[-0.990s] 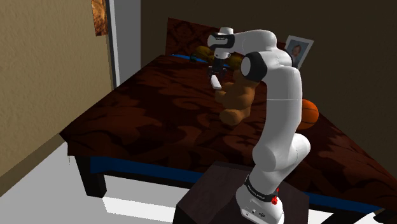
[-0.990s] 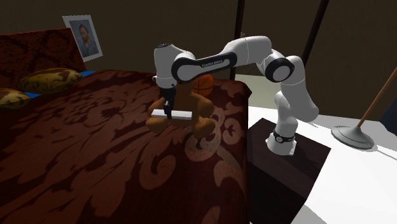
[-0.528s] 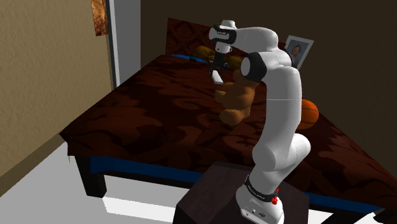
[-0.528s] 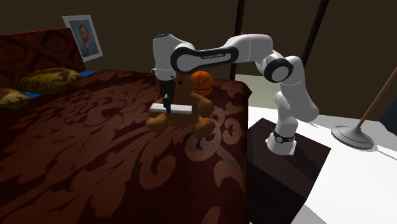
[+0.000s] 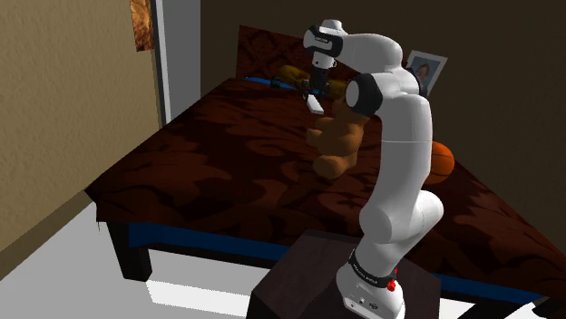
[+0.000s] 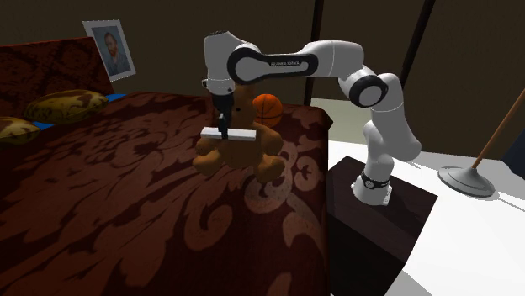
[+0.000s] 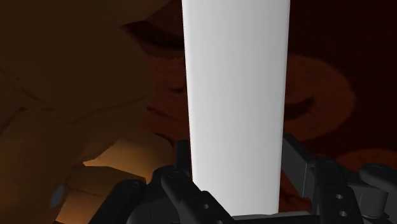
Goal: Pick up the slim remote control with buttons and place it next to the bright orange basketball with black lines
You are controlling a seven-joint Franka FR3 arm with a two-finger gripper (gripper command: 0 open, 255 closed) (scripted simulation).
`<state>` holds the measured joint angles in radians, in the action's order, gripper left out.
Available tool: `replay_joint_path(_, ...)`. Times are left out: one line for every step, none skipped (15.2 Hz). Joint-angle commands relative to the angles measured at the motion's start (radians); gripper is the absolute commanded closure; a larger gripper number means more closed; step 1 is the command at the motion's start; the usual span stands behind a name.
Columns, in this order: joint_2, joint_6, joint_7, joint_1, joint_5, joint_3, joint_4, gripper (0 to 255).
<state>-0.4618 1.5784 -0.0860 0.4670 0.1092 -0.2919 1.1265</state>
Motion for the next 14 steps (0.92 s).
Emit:
replay_joint_path(0.08,0.041,0.019,-0.004,-0.017,-0.011,0.119,255)
replay_joint_path(0.117,0.06,0.031,-0.002,-0.025,-0.017,0.175,255)
replay_joint_path(0.153,0.076,0.043,0.0,-0.033,-0.023,0.226,255)
replay_joint_path(0.187,0.091,0.056,0.003,-0.042,-0.029,0.273,255)
replay_joint_path(0.219,0.104,0.068,0.007,-0.05,-0.035,0.317,255)
replay_joint_path(0.249,0.116,0.08,0.011,-0.058,-0.041,0.359,255)
replay_joint_path(0.279,0.127,0.092,0.015,-0.067,-0.048,0.398,255)
replay_joint_path(0.308,0.137,0.105,0.021,-0.075,-0.054,0.435,255)
replay_joint_path(0.335,0.146,0.117,0.026,-0.083,-0.061,0.47,255)
replay_joint_path(0.362,0.154,0.13,0.032,-0.092,-0.068,0.502,255)
replay_joint_path(0.387,0.161,0.143,0.039,-0.1,-0.075,0.534,255)
replay_joint_path(0.412,0.168,0.156,0.046,-0.109,-0.082,0.563,255)
replay_joint_path(0.436,0.173,0.17,0.053,-0.117,-0.089,0.591,255)
replay_joint_path(0.459,0.178,0.184,0.061,-0.126,-0.097,0.617,255)
